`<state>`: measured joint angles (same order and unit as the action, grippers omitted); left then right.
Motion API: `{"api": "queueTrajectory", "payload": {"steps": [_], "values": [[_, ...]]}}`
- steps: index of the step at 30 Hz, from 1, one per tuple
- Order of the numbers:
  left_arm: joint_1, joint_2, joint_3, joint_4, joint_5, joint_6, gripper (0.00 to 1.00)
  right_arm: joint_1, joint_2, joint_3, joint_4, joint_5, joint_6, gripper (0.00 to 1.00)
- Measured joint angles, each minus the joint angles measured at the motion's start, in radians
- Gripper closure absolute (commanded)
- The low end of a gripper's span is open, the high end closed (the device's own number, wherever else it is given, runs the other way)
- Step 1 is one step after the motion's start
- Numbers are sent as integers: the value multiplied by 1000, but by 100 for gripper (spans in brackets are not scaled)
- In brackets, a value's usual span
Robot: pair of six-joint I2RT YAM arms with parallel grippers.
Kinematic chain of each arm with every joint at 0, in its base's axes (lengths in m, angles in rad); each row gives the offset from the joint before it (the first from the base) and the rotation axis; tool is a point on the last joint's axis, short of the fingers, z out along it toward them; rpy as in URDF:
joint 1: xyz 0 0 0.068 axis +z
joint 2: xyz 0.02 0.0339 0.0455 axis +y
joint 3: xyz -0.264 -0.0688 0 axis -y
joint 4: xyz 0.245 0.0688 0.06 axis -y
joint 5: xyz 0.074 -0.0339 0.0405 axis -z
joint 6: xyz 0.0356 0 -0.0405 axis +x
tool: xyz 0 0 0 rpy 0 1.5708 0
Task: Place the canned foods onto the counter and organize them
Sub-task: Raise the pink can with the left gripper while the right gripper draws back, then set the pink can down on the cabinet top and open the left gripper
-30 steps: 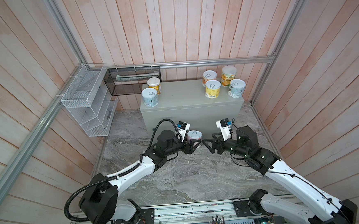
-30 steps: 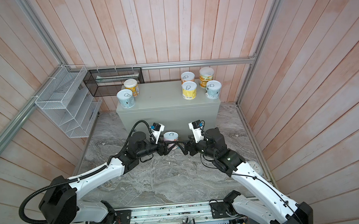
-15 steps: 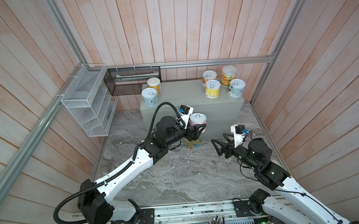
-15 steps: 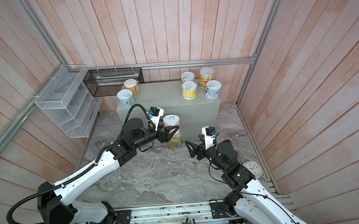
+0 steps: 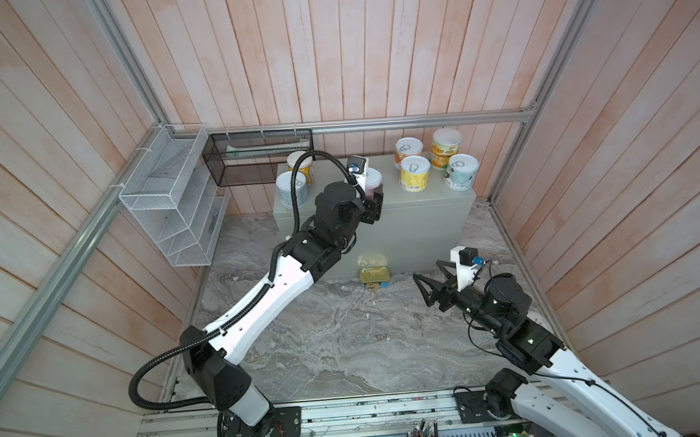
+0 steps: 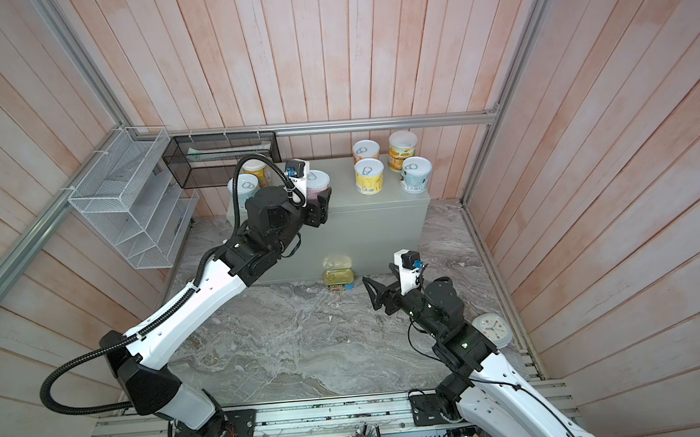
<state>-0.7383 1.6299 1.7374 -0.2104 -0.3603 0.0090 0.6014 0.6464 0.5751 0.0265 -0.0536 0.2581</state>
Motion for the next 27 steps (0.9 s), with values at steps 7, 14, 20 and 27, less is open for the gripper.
{"api": "queueTrajectory", "payload": {"steps": [7,14,20,27], "values": [[50,89,75,-36,-109,41,37,0,-1,-5,0,-7,-13,11],[91,174,130,-35,-119,39,37,0,-1,-4,-1,-8,-27,11],[116,241,208,-35,-85,28,37,0,5,-4,-1,-8,-27,10],[149,306,270,-8,-38,2,34,-1,10,-4,-3,-6,-27,10]]}}
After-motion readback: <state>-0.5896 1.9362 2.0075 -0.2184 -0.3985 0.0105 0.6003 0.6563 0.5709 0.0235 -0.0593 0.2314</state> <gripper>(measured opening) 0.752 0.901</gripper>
